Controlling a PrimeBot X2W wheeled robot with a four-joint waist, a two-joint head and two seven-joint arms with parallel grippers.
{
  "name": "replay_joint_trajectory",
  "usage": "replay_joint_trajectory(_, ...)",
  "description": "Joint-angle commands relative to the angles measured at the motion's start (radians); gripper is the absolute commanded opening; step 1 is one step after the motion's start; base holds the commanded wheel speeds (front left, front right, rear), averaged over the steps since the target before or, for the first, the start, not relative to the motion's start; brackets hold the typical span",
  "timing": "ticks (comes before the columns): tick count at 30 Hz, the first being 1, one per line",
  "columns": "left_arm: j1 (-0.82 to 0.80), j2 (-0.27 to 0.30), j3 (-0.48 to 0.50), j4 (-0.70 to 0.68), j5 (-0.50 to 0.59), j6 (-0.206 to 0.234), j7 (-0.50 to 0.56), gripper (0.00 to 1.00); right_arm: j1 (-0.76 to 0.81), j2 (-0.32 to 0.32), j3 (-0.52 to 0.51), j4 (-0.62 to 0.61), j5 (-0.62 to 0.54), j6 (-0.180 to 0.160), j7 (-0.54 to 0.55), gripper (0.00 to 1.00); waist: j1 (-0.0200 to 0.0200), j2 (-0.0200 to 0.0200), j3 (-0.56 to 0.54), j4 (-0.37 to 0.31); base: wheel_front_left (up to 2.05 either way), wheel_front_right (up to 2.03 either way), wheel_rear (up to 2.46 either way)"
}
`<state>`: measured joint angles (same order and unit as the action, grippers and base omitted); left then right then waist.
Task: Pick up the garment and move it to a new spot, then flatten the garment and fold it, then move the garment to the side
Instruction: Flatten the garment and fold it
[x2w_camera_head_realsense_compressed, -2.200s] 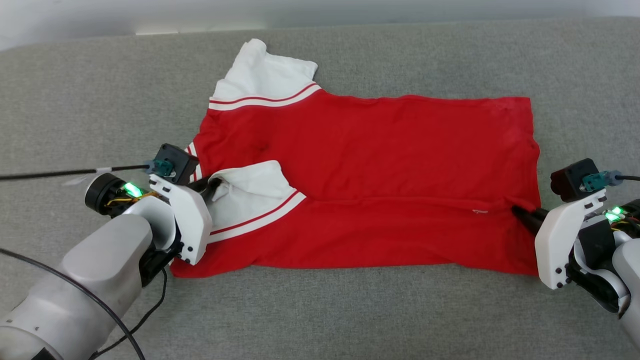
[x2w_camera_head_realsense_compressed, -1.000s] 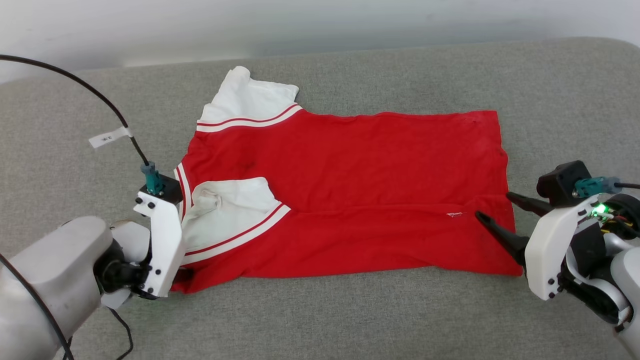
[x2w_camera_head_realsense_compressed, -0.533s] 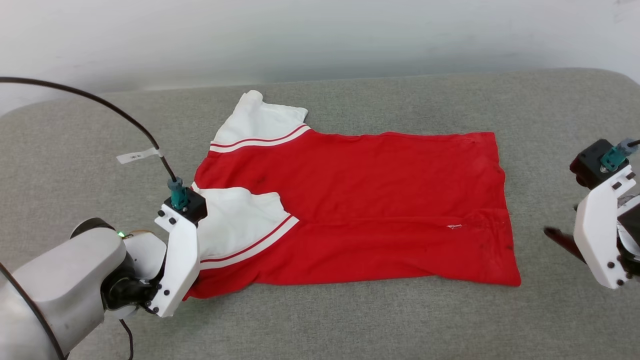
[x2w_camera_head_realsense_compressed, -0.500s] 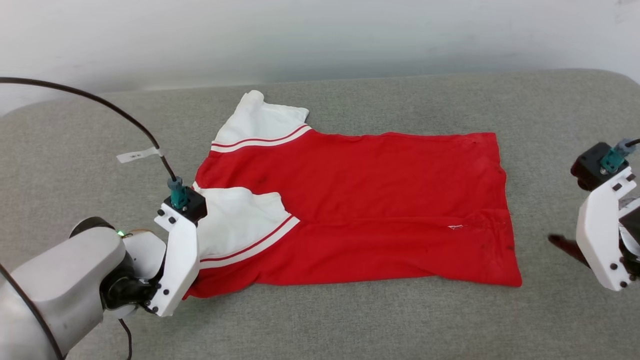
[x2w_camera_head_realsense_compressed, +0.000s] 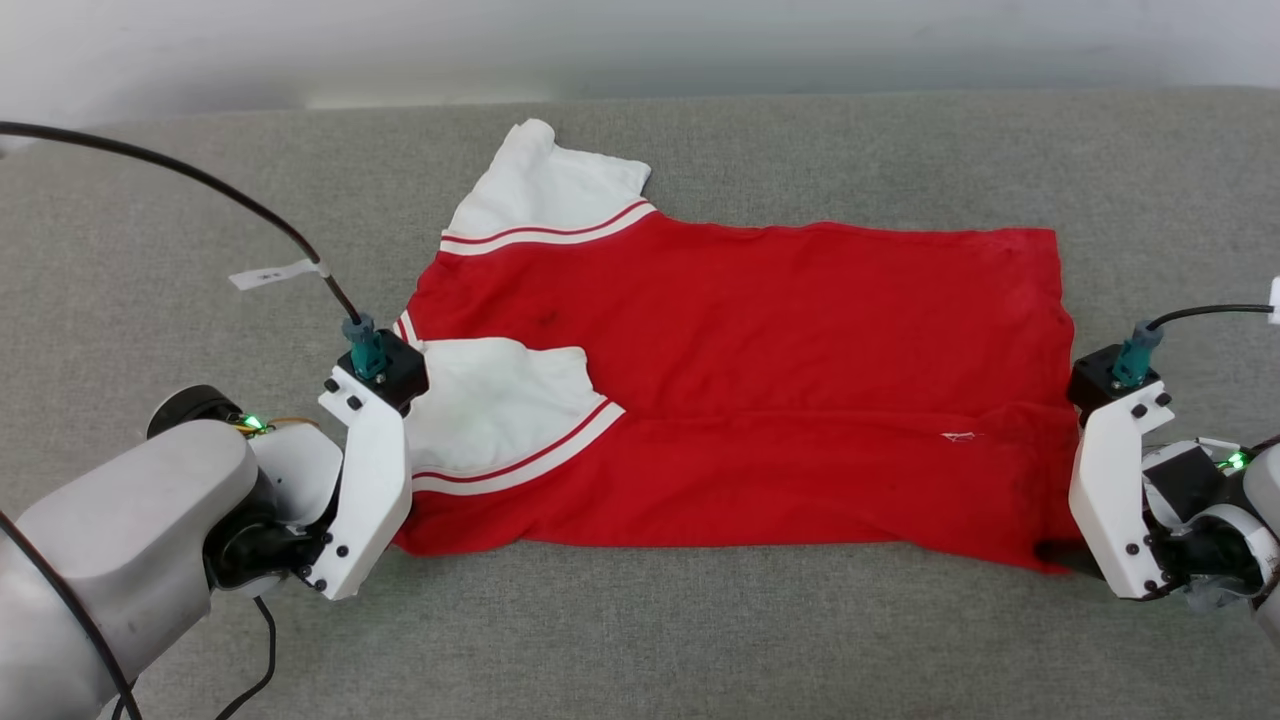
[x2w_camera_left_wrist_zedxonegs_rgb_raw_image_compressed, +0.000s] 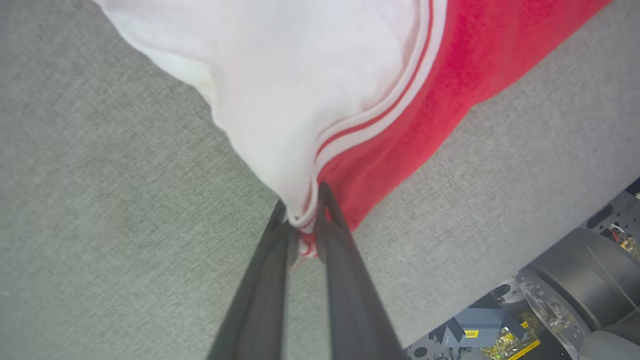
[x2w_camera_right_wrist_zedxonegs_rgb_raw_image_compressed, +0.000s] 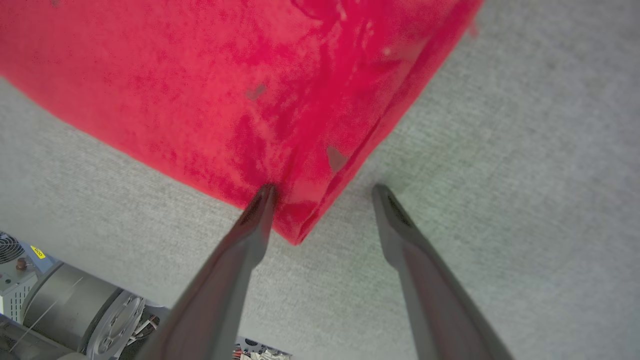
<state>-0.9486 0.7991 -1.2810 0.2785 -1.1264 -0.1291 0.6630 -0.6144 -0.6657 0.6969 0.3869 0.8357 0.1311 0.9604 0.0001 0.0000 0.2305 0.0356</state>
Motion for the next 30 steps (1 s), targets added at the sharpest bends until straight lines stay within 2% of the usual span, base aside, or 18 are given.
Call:
replay_joint_trajectory(1,-0.005,-0.004,0.001,0.003,0.002,-0.001,-0.013,0.0,0.028,0.018,0.033,0.031,-0.018,-0.001,-0.01,1.0,-0.0001,0.0,0.018,0.006,0.0,0.0,0.0)
replay_joint_trajectory(7,0.026,0.001,0.001,0.021,-0.013,-0.001,-0.043,0.0,0.091,0.085,0.086,0.098,0.01,-0.001,-0.073,1.0,-0.0001,0.0,0.031,-0.001,0.0,0.0,0.0)
replay_joint_trajectory(8,0.03,0.003,0.001,0.024,-0.015,-0.001,-0.044,0.0,0.084,0.082,0.092,0.094,0.011,-0.001,-0.091,0.6,-0.0001,0.0,0.028,-0.003,0.0,0.0,0.0)
replay_joint_trajectory(9,0.036,0.004,0.001,0.026,-0.017,-0.001,-0.047,0.0,0.074,0.077,0.092,0.088,0.016,-0.001,-0.11,0.0,-0.0001,0.0,0.022,-0.005,0.0,0.0,0.0)
replay_joint_trajectory(12,0.049,0.008,0.001,0.032,-0.024,-0.001,-0.051,0.0,0.053,0.054,0.085,0.069,0.023,0.0,-0.145,0.0,-0.0001,0.0,0.006,-0.008,0.0,0.0,0.0)
replay_joint_trajectory(19,0.086,0.035,0.001,0.012,-0.055,-0.001,-0.046,0.0,0.033,-0.078,0.087,-0.048,0.06,-0.001,-0.192,0.0,-0.0001,0.0,-0.085,-0.009,0.0,0.0,0.0)
replay_joint_trajectory(30,0.197,0.102,0.001,-0.095,-0.081,0.002,-0.044,0.0,0.185,-0.242,0.077,-0.237,0.136,-0.001,-0.163,0.0,-0.0001,0.0,-0.152,-0.013,0.0,0.0,0.0)
